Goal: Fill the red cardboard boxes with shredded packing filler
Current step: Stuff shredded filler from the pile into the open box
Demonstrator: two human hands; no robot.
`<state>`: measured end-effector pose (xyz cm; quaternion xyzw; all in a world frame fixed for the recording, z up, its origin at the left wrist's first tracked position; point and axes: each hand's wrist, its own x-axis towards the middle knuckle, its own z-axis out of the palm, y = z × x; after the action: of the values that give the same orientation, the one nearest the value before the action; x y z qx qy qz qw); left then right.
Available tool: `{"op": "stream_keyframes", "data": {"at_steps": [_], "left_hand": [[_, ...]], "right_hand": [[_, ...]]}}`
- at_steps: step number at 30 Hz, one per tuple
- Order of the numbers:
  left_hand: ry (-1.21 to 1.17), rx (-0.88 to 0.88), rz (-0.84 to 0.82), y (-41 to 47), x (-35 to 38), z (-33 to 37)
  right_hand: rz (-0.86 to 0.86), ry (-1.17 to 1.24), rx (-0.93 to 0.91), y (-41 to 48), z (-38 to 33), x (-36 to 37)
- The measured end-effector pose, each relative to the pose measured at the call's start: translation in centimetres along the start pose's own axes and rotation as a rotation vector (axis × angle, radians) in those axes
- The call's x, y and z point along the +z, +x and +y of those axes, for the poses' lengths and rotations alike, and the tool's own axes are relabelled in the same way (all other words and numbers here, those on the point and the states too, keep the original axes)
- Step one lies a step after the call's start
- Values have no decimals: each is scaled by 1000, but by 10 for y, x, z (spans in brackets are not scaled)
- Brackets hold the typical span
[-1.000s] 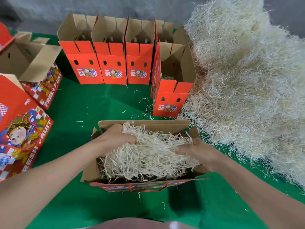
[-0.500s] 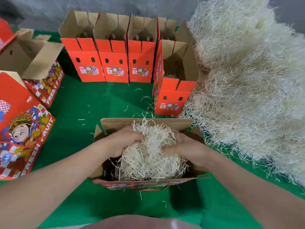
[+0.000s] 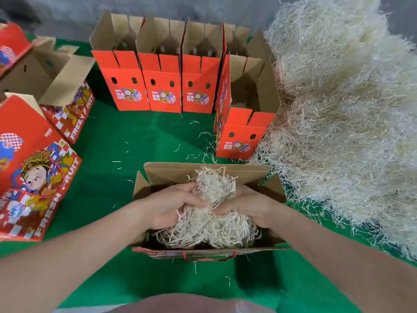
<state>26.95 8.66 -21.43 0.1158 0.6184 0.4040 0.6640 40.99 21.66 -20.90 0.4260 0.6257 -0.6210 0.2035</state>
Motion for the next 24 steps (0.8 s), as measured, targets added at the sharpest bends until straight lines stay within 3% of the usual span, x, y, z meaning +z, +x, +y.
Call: {"op": "stream_keyframes", "data": {"at_steps": [2,5,8,11,14,17,19,22,24], "left_hand": [[102,11,-28,-1,3,-5],[264,89,123,-6,-10,-6],[109,87,295,-17,-33,1],[-72,65,143,-26,-34,7],[-133,71,-19,-22,-12,10],[258,134,174,-7,9,5],[429,216,233,-3,17,1],[238,223,137,-8,4,3],[40,176,225,-16,-12,8]], "right_hand": [[77,25,-2,5,0,0],[123,43,0,1,5,-12],[219,76,-30,-7,12,-32],[159,71,-59,-10,14,-32],[-42,106,-49,-10,9,-17],[-123,159,-50,-5,3,0],[-14,169,-50,4,5,6],[68,113,-24,7,8,-3],[111,66,-15,-1,12,-20]]}}
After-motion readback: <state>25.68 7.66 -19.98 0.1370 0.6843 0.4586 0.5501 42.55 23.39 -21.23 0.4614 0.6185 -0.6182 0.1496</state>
